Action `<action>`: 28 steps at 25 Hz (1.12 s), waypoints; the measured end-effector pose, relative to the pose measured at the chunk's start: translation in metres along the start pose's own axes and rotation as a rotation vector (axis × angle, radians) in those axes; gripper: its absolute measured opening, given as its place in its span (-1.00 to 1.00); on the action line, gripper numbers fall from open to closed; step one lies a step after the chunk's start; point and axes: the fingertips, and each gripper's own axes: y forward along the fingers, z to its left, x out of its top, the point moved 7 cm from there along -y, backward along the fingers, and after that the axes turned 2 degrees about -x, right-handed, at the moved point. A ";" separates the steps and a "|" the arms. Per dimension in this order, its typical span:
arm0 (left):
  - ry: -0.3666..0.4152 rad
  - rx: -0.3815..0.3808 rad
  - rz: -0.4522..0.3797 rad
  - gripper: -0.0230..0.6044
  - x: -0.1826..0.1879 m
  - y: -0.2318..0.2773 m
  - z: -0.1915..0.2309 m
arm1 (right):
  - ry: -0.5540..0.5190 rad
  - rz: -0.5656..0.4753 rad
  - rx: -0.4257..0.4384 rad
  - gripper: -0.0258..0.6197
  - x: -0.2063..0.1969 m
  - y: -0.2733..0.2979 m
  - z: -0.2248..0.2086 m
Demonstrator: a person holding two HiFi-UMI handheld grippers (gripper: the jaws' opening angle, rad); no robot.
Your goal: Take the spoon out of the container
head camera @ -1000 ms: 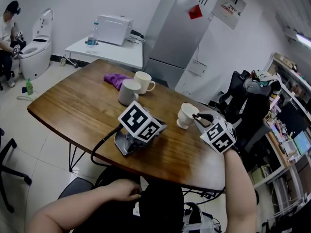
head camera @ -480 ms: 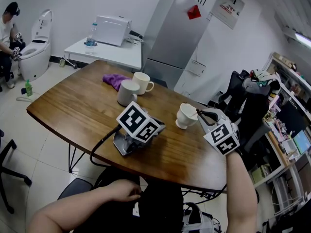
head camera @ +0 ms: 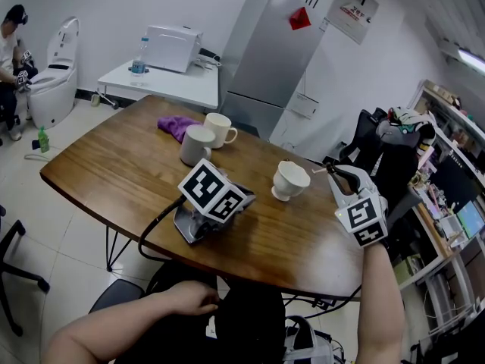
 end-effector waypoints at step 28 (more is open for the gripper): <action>0.001 0.000 -0.001 -0.89 0.000 -0.002 -0.001 | -0.185 0.271 0.107 -0.78 -0.109 0.001 0.068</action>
